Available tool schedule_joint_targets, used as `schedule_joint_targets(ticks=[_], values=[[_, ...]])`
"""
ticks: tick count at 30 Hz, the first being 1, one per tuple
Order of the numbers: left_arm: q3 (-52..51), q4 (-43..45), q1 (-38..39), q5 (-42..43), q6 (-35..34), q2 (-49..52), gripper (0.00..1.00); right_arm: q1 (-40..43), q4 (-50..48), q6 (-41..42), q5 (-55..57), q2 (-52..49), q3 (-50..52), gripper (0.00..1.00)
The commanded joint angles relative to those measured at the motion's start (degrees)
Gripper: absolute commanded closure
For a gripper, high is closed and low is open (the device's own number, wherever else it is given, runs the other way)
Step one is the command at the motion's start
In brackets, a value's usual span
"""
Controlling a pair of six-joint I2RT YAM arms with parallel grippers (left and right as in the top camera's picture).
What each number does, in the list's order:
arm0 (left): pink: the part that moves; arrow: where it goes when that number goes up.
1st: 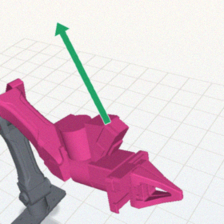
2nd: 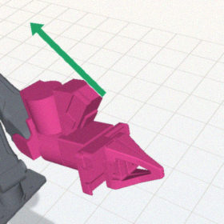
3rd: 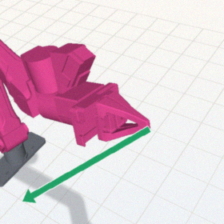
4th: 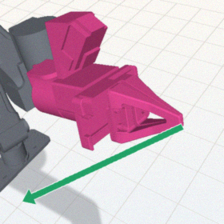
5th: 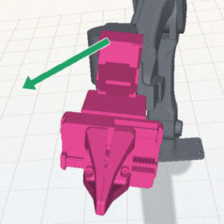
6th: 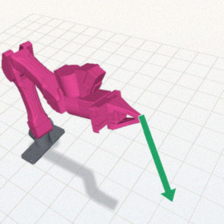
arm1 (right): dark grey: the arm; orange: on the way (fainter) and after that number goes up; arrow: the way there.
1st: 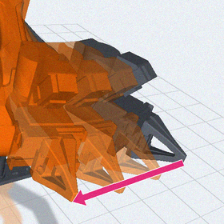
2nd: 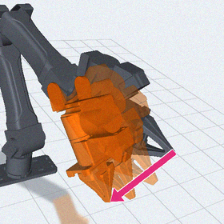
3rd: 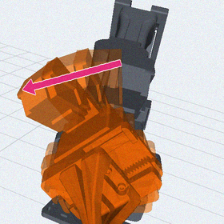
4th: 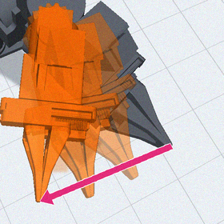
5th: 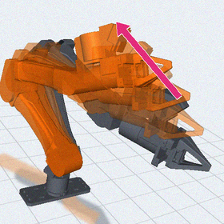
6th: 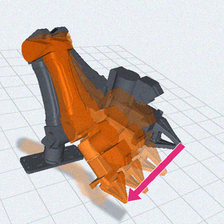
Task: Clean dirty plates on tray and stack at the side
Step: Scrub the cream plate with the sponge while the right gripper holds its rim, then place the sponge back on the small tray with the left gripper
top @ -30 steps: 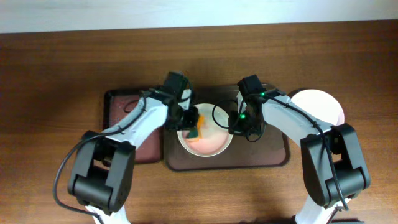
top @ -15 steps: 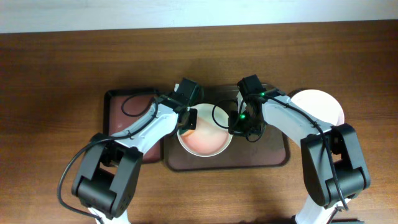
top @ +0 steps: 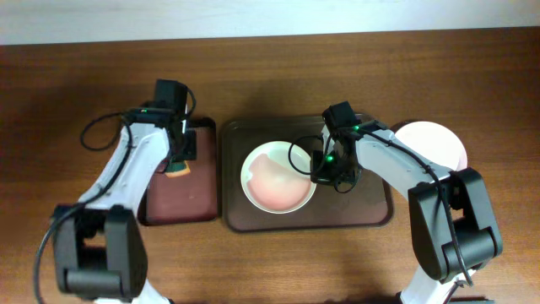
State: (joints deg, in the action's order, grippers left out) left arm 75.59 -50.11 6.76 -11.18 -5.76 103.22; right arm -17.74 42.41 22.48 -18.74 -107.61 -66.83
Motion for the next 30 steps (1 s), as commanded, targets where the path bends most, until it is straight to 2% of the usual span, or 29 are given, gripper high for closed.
schedule_joint_targets(ticks=[1, 2, 3, 4, 5, 7, 8, 9, 11, 12, 13, 16, 19, 20, 21, 22, 23, 25, 27, 28, 30], values=[[0.20, -0.39, -0.17, 0.02, -1.95, 7.50, 1.00, -0.26, 0.26, -0.11, 1.36, 1.40, 0.20, 0.96], [0.20, -0.70, -0.17, 0.42, -2.54, 9.22, 0.94, -0.26, 0.26, -0.11, 1.38, 1.40, 0.20, 0.96], [0.20, -0.57, -0.17, 0.42, -2.51, 9.97, 0.59, -0.26, 0.24, -0.11, 1.38, 1.40, 0.20, 0.96], [0.20, -0.07, -0.17, 0.37, -2.49, 10.03, 0.40, -0.26, 0.22, -0.11, 1.38, 1.40, 0.20, 0.96], [0.20, 0.52, -0.17, 0.39, -2.49, 10.03, 0.34, -0.26, 0.24, -0.11, 1.38, 1.40, 0.20, 0.96], [0.20, 3.74, -0.17, 0.42, -2.51, 10.25, 0.30, -0.26, 0.24, -0.11, 1.38, 1.40, 0.20, 0.96], [0.20, 5.11, -0.17, 0.42, -2.51, 10.36, 0.31, -0.26, 0.24, -0.11, 1.38, 1.40, 0.20, 0.96], [0.20, 6.84, -0.17, 0.42, -2.51, 10.36, 0.36, -0.26, 0.24, -0.11, 1.38, 1.40, 0.20, 0.96], [0.20, 8.35, -0.17, 0.44, -2.54, 10.36, 0.55, -0.26, 0.26, -0.13, 1.38, 1.40, 0.20, 0.96], [0.20, 8.07, -0.17, 0.50, -2.54, 10.36, 0.56, -0.26, 0.24, -0.11, 1.36, 1.40, 0.20, 0.96], [0.20, 7.80, -0.17, 1.11, -2.54, 10.36, 0.56, -0.26, 0.24, -0.11, 1.36, 1.38, 0.20, 0.96], [0.07, 5.09, -0.17, 1.29, -2.54, 10.36, 0.46, -0.26, 0.24, -0.11, 1.36, 1.40, 0.20, 0.96], [-2.51, 6.16, -0.17, 1.27, -2.54, 10.45, 0.47, -0.26, 0.20, -0.11, 1.36, 1.40, 0.20, 0.96], [-2.54, 6.88, -0.17, 1.27, -2.54, 10.45, 0.55, -0.26, 0.20, -0.11, 1.38, 1.40, 0.20, 0.96], [-2.54, 7.72, -0.17, 1.29, -2.54, 10.45, 0.77, -0.26, 0.22, -0.11, 1.38, 1.40, 0.20, 0.96], [-2.54, 8.07, -0.17, 1.31, -2.54, 10.45, 0.85, -0.26, 0.24, -0.11, 1.36, 1.40, 0.20, 0.96], [-2.29, 8.55, -0.24, 1.27, -2.54, 10.45, 1.00, -0.26, 0.24, -0.11, 1.36, 1.40, 0.20, 0.96], [-0.11, 7.61, -1.25, 1.27, -2.54, 10.32, 1.00, -0.26, 0.26, -0.11, 1.36, 1.40, 0.20, 0.96], [0.85, 4.70, -2.23, 1.27, -2.49, 10.23, 0.28, -0.26, 0.22, -0.11, 1.38, 1.40, 0.20, 0.96], [0.85, 1.66, -2.34, 1.31, -2.51, 10.23, 0.24, -0.26, 0.20, -0.11, 1.38, 1.38, 0.20, 0.96], [0.55, -2.71, -2.27, 4.13, -2.51, 10.25, 0.24, -0.26, 0.20, -0.11, 1.38, 1.40, 0.20, 0.96]])
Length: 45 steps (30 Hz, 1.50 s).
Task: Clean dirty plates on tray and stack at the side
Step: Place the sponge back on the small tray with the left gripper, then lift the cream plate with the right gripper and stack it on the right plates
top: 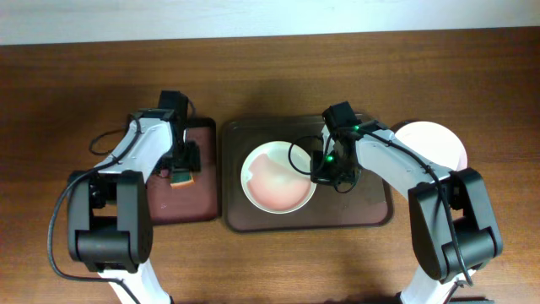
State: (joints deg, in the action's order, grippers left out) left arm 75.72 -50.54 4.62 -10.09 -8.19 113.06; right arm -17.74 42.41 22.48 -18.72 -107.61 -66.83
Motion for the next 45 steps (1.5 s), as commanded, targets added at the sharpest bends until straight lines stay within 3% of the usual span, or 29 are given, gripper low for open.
schedule_joint_targets(ticks=[1, 2, 3, 5, 6, 9, 10, 11, 12, 13, 17, 18, 20, 23, 24, 26, 29, 38, 45], values=[[0.07, -2.91, -0.13, 6.25, -0.09, 0.42, 0.27, -0.26, 0.22, -0.11, 1.36, 1.40, 0.20, 0.96], [-0.11, -3.08, -0.13, 7.17, -0.09, 0.46, 0.32, -0.26, 0.22, -0.11, 1.36, 1.40, 0.20, 0.96], [-0.11, -2.89, -0.13, 7.15, -0.09, 0.46, 0.44, -0.26, 0.22, -0.11, 1.36, 1.40, 0.20, 0.96], [-0.11, -2.91, -0.20, 7.08, -0.07, 0.46, 0.98, -0.26, 0.24, -0.11, 1.33, 1.40, 0.20, 0.96], [-0.07, -3.02, -0.31, 5.53, -0.07, 0.44, 1.00, -0.26, 0.24, -0.11, 1.33, 1.40, 0.20, 0.96], [4.55, -9.14, -0.31, -0.31, -0.02, 0.04, 1.00, -0.26, 0.24, -0.11, 1.36, 1.40, 0.20, 0.96], [8.57, -12.39, -0.31, -0.26, 0.37, -0.26, 0.76, -0.26, 0.26, -0.11, 1.36, 1.40, 0.20, 0.96], [12.04, -14.08, -0.33, -0.26, 0.35, -0.37, 0.34, -0.26, 0.26, -0.11, 1.33, 1.40, 0.20, 0.96], [14.71, -14.93, -0.33, -0.17, 0.37, -0.37, 0.18, -0.26, 0.28, -0.11, 1.33, 1.40, 0.20, 0.96], [14.93, -14.95, -0.28, 0.87, 0.37, -0.37, 0.13, -0.26, 0.26, -0.11, 1.33, 1.40, 0.20, 0.96], [11.34, -15.98, -0.04, 7.56, 0.31, -0.35, 0.12, -0.26, 0.24, -0.11, 1.36, 1.40, 0.20, 0.96], [9.77, -15.52, -0.17, 7.52, 0.31, -0.35, 0.22, -0.26, 0.24, -0.11, 1.36, 1.40, 0.20, 0.96], [4.70, -13.40, -0.02, 7.58, 0.04, -0.35, 0.64, -0.26, 0.26, -0.11, 1.36, 1.40, 0.20, 0.96], [2.84, -13.11, -0.02, 7.54, 0.07, -0.35, 0.73, -0.26, 0.26, -0.11, 1.36, 1.40, 0.20, 0.96], [2.84, -13.11, -0.02, 7.56, 0.07, -0.35, 0.74, -0.26, 0.26, -0.11, 1.36, 1.40, 0.20, 0.96], [2.86, -13.46, -0.02, 7.56, 0.55, -0.57, 0.61, -0.26, 0.46, -0.13, 1.70, 1.40, 0.20, 0.96], [2.86, -13.53, -0.02, 7.52, 0.55, -4.66, 0.52, -0.20, 1.14, -3.02, 5.46, 1.62, 0.04, 0.96], [2.84, -6.64, -0.31, 7.39, -1.62, -18.32, 0.48, -0.26, 8.37, -6.03, 23.34, 16.46, -4.50, 0.96], [2.82, -5.14, -0.31, 7.56, -4.22, -19.34, 0.48, -0.33, 9.29, -9.01, 36.96, 25.99, -4.50, 0.96]])
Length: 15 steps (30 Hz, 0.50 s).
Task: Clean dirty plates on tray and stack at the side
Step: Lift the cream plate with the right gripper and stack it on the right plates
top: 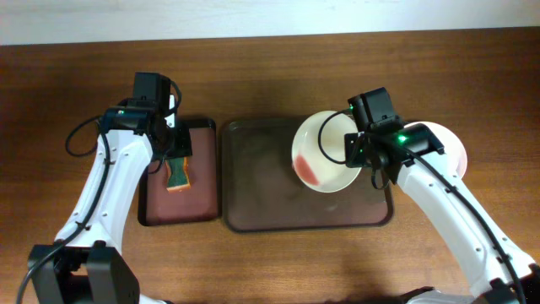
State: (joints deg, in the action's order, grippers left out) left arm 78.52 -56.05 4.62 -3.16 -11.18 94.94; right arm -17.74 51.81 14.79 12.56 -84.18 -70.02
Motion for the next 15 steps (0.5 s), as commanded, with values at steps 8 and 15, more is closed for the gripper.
schedule_joint_targets(ticks=[8, 15], values=[[0.02, 0.76, -0.31, 0.61, -1.20, -1.20, 0.34, -11.98, -0.37, -6.01, 35.06, 4.44, -1.31, 0.96], [-1.14, 0.94, -0.31, 0.63, -1.20, -1.20, 0.32, -28.81, -1.81, -6.01, 59.80, 4.33, -1.31, 0.96]])
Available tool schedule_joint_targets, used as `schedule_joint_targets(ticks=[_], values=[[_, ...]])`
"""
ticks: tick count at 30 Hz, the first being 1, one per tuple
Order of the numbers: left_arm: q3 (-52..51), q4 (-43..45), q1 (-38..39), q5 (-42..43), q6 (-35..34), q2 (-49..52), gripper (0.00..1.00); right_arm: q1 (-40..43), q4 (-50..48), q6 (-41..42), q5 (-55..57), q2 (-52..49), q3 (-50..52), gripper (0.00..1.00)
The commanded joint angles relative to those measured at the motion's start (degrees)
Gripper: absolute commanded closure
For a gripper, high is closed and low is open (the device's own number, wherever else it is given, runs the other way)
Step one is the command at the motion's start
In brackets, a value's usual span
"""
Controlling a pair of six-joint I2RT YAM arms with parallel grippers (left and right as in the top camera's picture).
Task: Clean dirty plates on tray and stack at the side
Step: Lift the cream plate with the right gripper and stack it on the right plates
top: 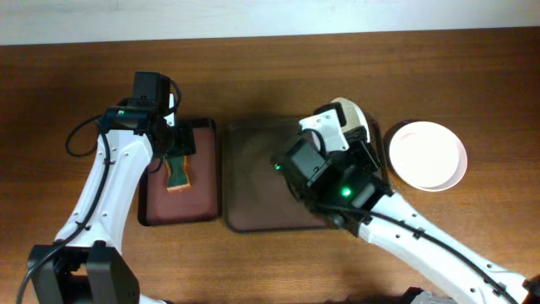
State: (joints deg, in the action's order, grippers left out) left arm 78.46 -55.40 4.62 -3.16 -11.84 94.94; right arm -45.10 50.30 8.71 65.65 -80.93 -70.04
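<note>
A cream dirty plate [353,114] shows only as a narrow piece, turned nearly edge-on, high above the right end of the dark serving tray [253,169]. My right gripper [359,133] holds it, mostly hidden under my own raised arm. My left gripper [177,156] is shut on an orange and green sponge [176,175] over the small brown tray [202,203] at the left. A clean white plate [426,154] lies on the table to the right of the serving tray.
My right arm's links [337,181] rise close to the camera and cover the serving tray's right half. The wooden table [270,76] extends behind both trays, and a pale wall edge runs along the top.
My right arm has risen toward the camera, and the plate, then tilted face-up over the tray's right side, now shows nearly edge-on. The left arm and sponge have not moved.
The dirty plate first lay in the serving tray with my right gripper at its right rim, while my left gripper was at the sponge on the small tray. Then the plate was held up, red smear showing. Now it is higher and turned on edge.
</note>
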Motion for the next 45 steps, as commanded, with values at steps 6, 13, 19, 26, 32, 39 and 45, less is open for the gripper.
schedule_joint_targets(ticks=[6, 13, 19, 26, 32, 39, 45], values=[[-1.84, 0.81, -0.31, 0.61, -0.55, -1.20, 0.31, -1.44, -1.73, -2.34, 9.66, 1.05, -1.29, 0.96], [-1.84, 0.90, -0.31, 0.61, -0.55, -1.20, 0.32, -1.44, -2.34, -2.51, 10.05, 1.05, -1.29, 0.96], [-1.84, 0.76, -0.31, 0.59, -0.55, -1.20, 0.32, 8.92, -0.04, 16.31, -23.71, 1.07, -1.29, 0.92], [-1.84, 0.72, -0.31, 0.57, -0.55, -1.20, 0.32, 38.49, 10.56, 20.31, -65.16, 0.02, 1.42, 0.09], [-1.84, 0.55, -0.31, 0.57, -0.55, -1.20, 0.32, 42.34, 2.64, 27.76, -71.71, -0.44, 19.78, 0.08], [-1.84, 0.48, -0.31, 0.57, -0.55, -1.20, 0.32, 42.34, -9.88, 31.28, -72.96, -0.46, 29.31, 0.42], [-1.84, 0.28, -0.31, 0.59, -0.55, -1.20, 0.32, 42.12, -15.93, 32.74, -72.94, -0.46, 33.09, 0.58]])
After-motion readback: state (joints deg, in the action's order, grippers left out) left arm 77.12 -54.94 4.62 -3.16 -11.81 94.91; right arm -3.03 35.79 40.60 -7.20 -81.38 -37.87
